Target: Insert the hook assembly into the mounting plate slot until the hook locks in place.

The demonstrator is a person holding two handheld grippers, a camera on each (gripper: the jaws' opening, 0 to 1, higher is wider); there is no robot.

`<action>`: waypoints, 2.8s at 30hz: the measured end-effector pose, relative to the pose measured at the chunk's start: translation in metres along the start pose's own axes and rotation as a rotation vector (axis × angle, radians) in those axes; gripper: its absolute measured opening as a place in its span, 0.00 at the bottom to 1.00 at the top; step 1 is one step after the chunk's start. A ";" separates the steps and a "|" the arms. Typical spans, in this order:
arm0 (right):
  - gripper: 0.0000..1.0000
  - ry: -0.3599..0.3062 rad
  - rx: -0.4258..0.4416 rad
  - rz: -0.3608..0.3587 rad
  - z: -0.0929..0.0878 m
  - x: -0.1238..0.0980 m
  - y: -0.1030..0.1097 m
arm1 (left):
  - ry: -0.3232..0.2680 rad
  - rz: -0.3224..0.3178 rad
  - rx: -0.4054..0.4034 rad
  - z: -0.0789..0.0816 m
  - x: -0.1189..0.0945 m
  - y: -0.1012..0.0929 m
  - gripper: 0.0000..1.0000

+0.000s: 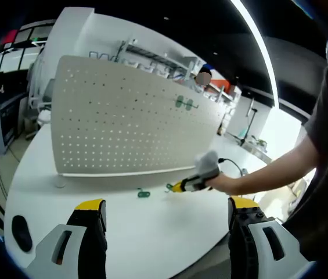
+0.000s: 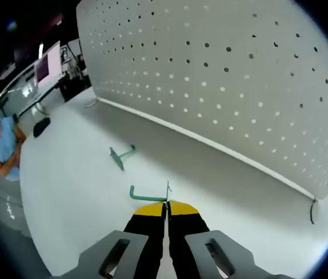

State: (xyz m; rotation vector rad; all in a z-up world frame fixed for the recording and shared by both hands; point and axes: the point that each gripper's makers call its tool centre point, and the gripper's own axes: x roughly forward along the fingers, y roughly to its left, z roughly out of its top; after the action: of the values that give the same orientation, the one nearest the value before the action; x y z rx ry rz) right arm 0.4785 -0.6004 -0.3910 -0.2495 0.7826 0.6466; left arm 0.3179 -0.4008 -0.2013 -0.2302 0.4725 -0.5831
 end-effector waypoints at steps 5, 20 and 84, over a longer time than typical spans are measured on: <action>0.00 -0.022 -0.015 -0.003 0.010 -0.010 0.004 | -0.011 -0.008 0.008 0.003 -0.001 -0.003 0.88; 0.00 -0.070 -0.048 -0.003 0.027 -0.032 0.018 | -0.034 -0.029 0.012 0.006 -0.009 -0.016 0.88; 0.00 -0.569 0.326 1.069 0.116 -0.220 0.237 | -0.114 -0.284 0.013 0.027 -0.013 -0.053 0.53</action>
State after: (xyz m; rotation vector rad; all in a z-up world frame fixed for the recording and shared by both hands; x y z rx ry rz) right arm 0.2802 -0.4631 -0.1463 0.6888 0.4034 1.4860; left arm 0.2966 -0.4348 -0.1547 -0.3192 0.3274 -0.8452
